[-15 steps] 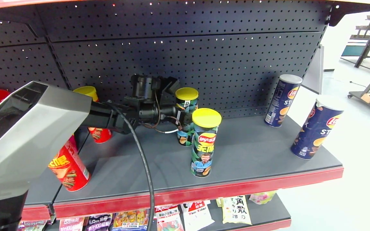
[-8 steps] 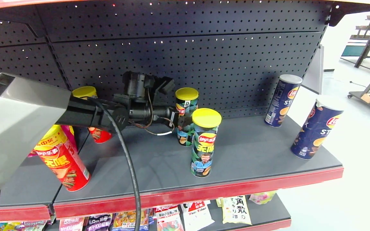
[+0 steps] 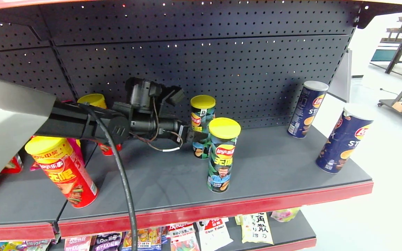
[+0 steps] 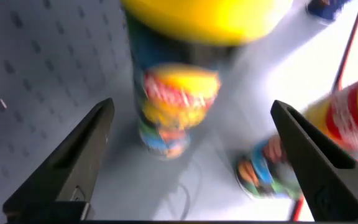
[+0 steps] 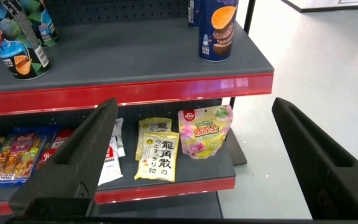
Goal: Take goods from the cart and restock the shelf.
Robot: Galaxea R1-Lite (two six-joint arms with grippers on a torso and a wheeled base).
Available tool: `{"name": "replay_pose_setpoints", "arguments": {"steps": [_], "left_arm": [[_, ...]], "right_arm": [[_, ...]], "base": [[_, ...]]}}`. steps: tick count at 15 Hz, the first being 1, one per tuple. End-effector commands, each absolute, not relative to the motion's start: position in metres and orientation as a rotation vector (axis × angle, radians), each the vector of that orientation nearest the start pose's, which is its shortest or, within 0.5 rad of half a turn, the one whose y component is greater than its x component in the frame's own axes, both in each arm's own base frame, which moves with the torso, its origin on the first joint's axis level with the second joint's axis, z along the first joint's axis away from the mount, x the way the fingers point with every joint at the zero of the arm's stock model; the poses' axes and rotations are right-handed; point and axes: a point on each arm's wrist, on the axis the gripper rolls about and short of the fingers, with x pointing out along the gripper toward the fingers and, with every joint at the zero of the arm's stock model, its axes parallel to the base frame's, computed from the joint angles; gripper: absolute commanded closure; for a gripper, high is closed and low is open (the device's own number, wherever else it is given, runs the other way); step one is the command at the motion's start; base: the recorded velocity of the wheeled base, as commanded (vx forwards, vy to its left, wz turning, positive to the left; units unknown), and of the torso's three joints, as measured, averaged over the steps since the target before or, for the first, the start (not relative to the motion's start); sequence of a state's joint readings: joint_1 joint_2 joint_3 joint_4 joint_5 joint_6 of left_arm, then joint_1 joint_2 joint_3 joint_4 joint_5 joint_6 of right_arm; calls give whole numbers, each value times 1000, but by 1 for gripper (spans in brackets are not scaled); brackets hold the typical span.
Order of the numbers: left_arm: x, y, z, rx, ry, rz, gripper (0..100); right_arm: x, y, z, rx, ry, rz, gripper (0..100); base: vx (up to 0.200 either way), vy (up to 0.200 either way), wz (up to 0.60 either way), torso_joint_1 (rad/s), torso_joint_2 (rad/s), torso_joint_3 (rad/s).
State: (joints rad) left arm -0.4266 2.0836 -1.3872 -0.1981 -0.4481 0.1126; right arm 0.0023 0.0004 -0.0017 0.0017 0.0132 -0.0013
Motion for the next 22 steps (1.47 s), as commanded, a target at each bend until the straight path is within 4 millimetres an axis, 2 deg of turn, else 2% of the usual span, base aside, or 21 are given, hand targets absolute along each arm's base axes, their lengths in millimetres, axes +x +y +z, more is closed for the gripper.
{"name": "replay_pose_setpoints", "arguments": {"steps": [1,5,9,12,15,18,22], "left_arm": [[364,-176,169,100,482,-883,0],[359,-170,165,107,523,-846,0],[355,-165,150,146,586,-729,0],[355,-163,145,155,605,-703,0],[367,-155,125,187,650,-612,0],[374,-148,114,233,660,-598,0],[393,-153,100,243,632,-573,0]], "right_arm": [[-23,0,76,-2,0,17,0],[-23,0,76,-2,0,17,0],[-23,0,76,-2,0,17,0],[-23,0,76,-2,0,15,0],[-23,0,76,-2,0,17,0],[-23,0,76,-2,0,17,0],[-23,0,76,-2,0,15,0]], "base": [[0,0,0,0,0,0],[0,0,0,0,0,0],[0,0,0,0,0,0],[0,0,0,0,0,0],[0,0,0,0,0,0],[0,0,0,0,0,0],[0,0,0,0,0,0]]}}
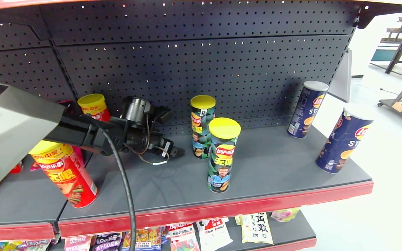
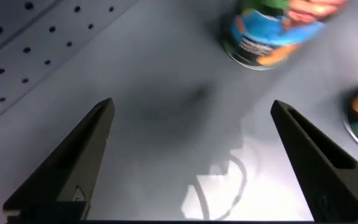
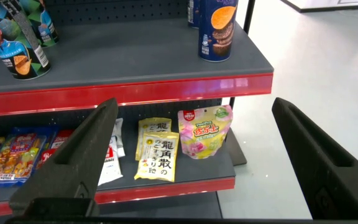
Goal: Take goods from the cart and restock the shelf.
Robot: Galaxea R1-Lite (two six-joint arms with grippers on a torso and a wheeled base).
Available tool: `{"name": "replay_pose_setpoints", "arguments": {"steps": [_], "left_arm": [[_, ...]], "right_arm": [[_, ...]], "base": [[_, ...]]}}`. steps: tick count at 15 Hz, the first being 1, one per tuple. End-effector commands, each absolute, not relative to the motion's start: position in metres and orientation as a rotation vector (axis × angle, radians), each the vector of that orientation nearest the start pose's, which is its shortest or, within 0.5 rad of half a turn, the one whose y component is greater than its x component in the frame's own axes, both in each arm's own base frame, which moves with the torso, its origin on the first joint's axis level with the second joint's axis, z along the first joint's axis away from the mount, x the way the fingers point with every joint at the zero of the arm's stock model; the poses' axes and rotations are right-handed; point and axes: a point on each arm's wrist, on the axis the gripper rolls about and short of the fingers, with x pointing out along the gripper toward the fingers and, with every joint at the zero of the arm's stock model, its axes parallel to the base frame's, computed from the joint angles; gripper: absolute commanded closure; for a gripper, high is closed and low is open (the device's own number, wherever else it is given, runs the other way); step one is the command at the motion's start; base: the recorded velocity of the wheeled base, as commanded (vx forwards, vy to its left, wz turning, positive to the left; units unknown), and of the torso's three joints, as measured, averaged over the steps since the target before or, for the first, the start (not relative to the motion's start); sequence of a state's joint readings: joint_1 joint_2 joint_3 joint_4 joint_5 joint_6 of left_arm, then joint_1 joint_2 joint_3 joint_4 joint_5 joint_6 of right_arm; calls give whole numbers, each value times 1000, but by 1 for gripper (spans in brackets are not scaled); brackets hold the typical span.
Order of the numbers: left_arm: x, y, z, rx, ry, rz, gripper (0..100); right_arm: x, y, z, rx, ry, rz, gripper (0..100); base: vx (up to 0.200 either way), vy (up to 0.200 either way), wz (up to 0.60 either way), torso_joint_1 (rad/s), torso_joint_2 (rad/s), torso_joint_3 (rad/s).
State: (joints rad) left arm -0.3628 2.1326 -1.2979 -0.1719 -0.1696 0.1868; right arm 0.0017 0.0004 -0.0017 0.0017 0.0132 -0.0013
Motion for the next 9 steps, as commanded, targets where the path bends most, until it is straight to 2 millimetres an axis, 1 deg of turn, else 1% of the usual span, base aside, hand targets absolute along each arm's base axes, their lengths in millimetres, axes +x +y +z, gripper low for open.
{"name": "replay_pose_setpoints", "arguments": {"steps": [1,3,6,9], "left_arm": [[396,-154,98,244,626,-568,0],[402,-157,93,242,620,-566,0],[414,-161,95,234,550,-563,0],[420,-163,91,232,531,-559,0]], "right_arm": [[-23,0,76,-2,0,17,0],[-23,0,76,-2,0,17,0],[-23,0,76,-2,0,17,0],[-23,0,76,-2,0,17,0]], "base": [[0,0,0,0,0,0],[0,0,0,0,0,0],[0,0,0,0,0,0],[0,0,0,0,0,0]]}}
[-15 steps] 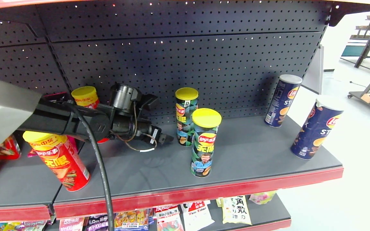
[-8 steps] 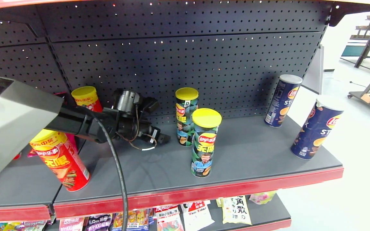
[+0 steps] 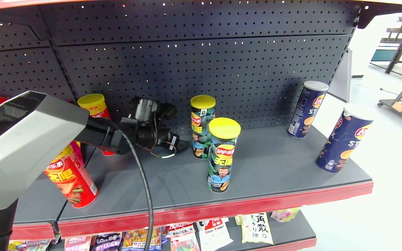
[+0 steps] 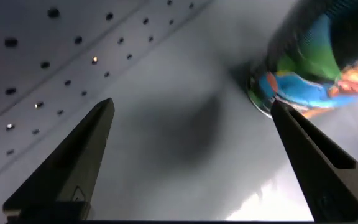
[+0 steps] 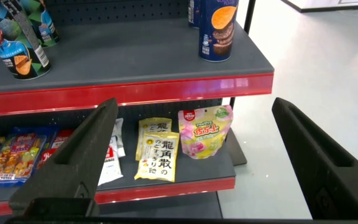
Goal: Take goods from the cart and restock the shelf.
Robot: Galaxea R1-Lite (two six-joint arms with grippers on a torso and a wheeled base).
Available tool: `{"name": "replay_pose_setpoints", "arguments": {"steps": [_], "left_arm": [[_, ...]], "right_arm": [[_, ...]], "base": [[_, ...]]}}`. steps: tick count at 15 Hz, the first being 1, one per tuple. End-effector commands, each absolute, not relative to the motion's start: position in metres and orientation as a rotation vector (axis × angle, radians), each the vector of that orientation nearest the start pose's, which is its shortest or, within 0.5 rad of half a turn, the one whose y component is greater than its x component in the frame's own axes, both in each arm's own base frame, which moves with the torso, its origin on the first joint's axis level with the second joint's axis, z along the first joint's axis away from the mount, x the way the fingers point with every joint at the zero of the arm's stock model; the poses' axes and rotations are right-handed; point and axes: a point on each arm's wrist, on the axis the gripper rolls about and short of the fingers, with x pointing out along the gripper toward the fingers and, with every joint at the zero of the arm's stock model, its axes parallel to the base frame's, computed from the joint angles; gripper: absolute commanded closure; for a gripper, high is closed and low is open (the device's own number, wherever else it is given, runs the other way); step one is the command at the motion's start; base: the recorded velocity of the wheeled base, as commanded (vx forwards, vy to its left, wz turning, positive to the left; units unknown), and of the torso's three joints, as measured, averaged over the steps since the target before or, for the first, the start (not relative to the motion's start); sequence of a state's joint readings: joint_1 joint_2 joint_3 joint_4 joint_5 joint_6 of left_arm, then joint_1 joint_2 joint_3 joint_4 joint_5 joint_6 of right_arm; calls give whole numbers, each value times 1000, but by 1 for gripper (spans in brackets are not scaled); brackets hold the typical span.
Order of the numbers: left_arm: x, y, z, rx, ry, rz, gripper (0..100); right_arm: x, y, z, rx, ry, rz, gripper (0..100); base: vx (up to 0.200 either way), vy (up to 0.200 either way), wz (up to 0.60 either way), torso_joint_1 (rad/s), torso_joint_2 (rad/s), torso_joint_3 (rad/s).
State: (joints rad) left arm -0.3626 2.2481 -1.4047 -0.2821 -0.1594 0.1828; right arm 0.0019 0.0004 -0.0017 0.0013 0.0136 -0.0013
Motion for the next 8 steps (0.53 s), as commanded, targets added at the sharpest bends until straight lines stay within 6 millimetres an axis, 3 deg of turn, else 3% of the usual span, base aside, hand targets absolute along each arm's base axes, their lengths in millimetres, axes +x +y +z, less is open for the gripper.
{"name": "replay_pose_setpoints", "arguments": {"steps": [1,8], "left_arm": [[422,-164,88,233,524,-554,0],[436,-170,87,228,471,-545,0]], "right_arm": [[-23,0,76,-2,0,15,0],[-23,0,76,-2,0,17,0]], "base": [[0,0,0,0,0,0],[0,0,0,0,0,0]]}}
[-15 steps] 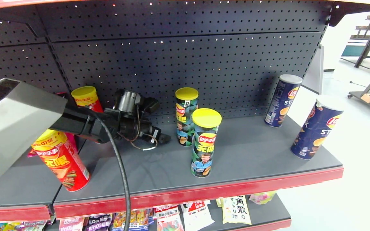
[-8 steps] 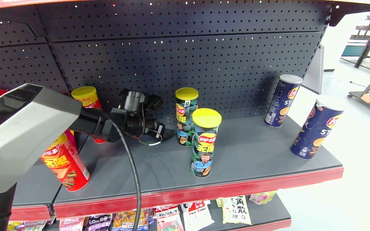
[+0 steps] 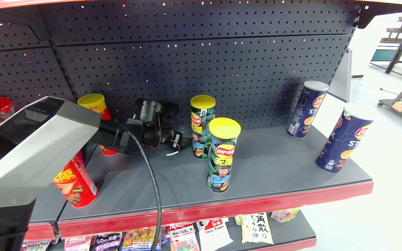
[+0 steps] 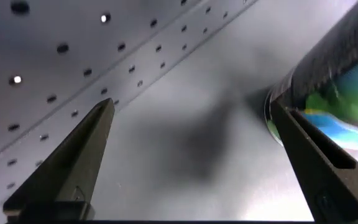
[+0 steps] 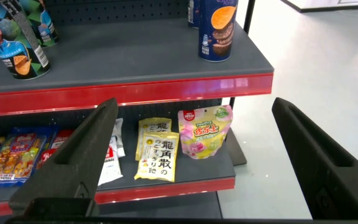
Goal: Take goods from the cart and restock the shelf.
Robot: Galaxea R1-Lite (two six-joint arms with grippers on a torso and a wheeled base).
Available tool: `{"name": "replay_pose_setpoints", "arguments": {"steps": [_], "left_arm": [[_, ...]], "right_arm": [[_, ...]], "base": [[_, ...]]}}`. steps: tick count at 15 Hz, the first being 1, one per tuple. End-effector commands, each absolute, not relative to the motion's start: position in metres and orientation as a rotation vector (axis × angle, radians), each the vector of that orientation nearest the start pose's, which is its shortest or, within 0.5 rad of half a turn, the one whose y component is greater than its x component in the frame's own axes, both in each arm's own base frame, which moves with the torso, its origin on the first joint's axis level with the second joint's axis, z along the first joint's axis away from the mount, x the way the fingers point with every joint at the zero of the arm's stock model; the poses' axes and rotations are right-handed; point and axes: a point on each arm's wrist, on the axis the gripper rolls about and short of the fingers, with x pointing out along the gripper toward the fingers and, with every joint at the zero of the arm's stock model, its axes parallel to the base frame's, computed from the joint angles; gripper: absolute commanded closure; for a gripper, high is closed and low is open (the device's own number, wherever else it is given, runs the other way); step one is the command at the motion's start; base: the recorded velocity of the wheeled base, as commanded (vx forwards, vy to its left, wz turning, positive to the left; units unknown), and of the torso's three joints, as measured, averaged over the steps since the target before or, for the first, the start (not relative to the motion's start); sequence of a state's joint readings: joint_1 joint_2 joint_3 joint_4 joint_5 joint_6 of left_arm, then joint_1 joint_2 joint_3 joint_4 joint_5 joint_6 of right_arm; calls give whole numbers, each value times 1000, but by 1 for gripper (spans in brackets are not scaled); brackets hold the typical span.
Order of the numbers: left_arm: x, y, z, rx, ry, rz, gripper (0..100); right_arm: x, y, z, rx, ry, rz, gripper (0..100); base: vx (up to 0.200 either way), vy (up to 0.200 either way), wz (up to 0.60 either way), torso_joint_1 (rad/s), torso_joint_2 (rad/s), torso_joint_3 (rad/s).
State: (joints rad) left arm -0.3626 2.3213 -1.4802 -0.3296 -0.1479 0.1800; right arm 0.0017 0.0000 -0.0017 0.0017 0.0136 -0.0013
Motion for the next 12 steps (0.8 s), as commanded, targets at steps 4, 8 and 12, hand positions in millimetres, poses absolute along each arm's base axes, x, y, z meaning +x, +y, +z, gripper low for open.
{"name": "replay_pose_setpoints", "arguments": {"steps": [4,8,12], "left_arm": [[436,-173,84,221,467,-557,0],[436,-175,82,220,466,-567,0],[434,-177,83,219,469,-574,0]], "right_arm": [[-23,0,76,-2,0,17,0],[-23,0,76,-2,0,15,0],[-23,0,76,-2,0,15,0]], "base": [[0,0,0,0,0,0],[0,0,0,0,0,0],[0,0,0,0,0,0]]}}
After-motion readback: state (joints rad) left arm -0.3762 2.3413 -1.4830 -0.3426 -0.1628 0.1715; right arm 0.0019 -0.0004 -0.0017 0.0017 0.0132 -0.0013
